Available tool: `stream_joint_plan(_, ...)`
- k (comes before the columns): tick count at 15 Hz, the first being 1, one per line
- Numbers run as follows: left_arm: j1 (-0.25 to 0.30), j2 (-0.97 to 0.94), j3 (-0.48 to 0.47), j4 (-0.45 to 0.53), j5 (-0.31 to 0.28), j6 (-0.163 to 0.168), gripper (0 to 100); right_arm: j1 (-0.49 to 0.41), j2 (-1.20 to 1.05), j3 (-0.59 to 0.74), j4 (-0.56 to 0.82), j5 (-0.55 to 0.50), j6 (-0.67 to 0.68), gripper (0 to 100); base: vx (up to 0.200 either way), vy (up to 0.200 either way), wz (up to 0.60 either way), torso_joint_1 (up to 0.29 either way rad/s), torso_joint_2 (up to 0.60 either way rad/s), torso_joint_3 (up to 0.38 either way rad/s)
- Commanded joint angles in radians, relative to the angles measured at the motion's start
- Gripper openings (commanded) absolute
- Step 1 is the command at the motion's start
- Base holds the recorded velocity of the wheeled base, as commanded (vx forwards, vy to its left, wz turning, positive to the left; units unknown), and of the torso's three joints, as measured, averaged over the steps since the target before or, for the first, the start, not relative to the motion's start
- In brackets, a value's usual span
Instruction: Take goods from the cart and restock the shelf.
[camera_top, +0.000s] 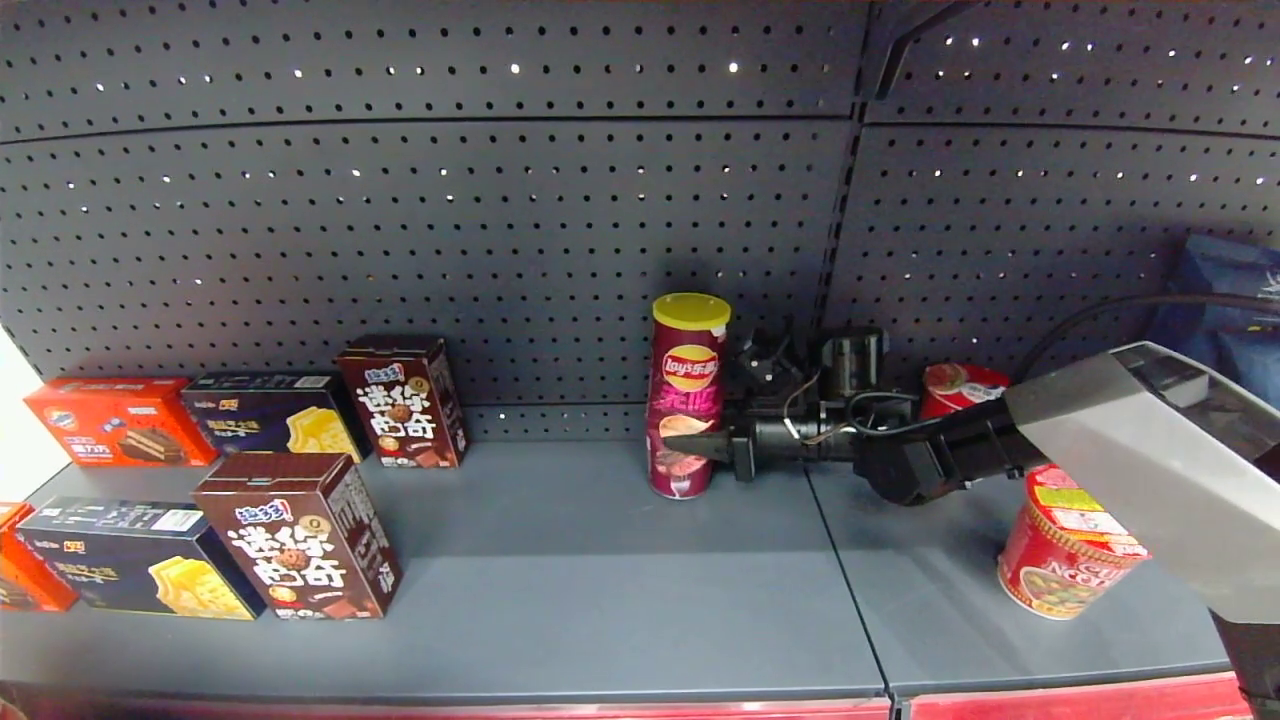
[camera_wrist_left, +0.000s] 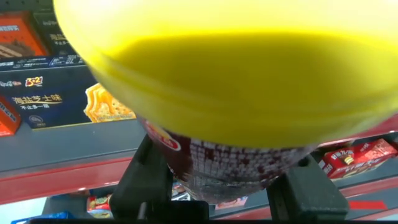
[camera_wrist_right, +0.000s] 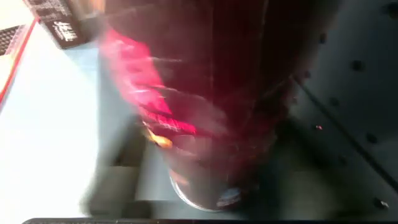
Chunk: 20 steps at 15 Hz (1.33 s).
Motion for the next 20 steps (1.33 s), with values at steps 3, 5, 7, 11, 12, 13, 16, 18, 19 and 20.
stream_joint_plan(3, 0.000, -0.011, 0.014, 0.000, 0.000, -0.001, 0, 0.029, -0.105, 0.081, -0.002, -0.004, 0.001, 0, 0.000, 0.000, 0.00, 0.000, 0.00, 0.000)
stream_joint_plan(5, -0.002, -0.031, 0.011, 0.000, 0.000, -0.001, 0, 0.053, -0.175, 0.138, -0.005, -0.007, 0.000, 0, 0.000, 0.000, 0.00, 0.000, 0.00, 0.000)
stream_joint_plan(7, -0.002, -0.033, 0.011, 0.000, 0.000, -0.001, 0, 0.073, -0.244, 0.202, -0.011, -0.038, 0.000, 0, 0.000, 0.000, 0.00, 0.000, 0.00, 0.000)
stream_joint_plan(11, -0.005, -0.033, 0.029, 0.000, -0.009, -0.001, 0, 0.087, -0.428, 0.412, -0.012, -0.105, -0.009, 0, 0.000, 0.000, 0.00, 0.000, 0.00, 0.000)
stream_joint_plan(12, -0.006, -0.034, 0.038, 0.000, -0.011, -0.001, 0, 0.089, -0.468, 0.464, -0.028, -0.122, -0.012, 0, 0.000, 0.000, 0.00, 0.000, 0.00, 0.000)
stream_joint_plan(13, -0.006, -0.037, 0.044, 0.000, -0.011, -0.001, 0, 0.095, -0.500, 0.507, -0.051, -0.136, -0.009, 0, 0.000, 0.000, 0.00, 0.000, 0.00, 0.000)
stream_joint_plan(16, -0.006, -0.068, 0.075, 0.000, -0.011, -0.001, 0, 0.127, -0.606, 0.684, -0.140, -0.141, -0.003, 0, 0.000, 0.000, 0.00, 0.000, 0.00, 0.000)
stream_joint_plan(18, -0.003, -0.080, 0.083, 0.000, -0.008, -0.001, 0, 0.127, -0.617, 0.773, -0.209, -0.141, -0.006, 0, 0.000, 0.000, 0.00, 0.000, 0.00, 0.000)
stream_joint_plan(19, -0.003, -0.083, 0.083, 0.000, -0.006, -0.001, 0, 0.127, -0.614, 0.812, -0.256, -0.141, -0.003, 0, 0.000, 0.000, 0.00, 0.000, 0.00, 0.000)
stream_joint_plan(20, -0.003, -0.085, 0.081, 0.000, -0.006, -0.001, 0, 0.127, -0.608, 0.839, -0.290, -0.141, -0.002, 0, 0.000, 0.000, 0.00, 0.000, 0.00, 0.000)
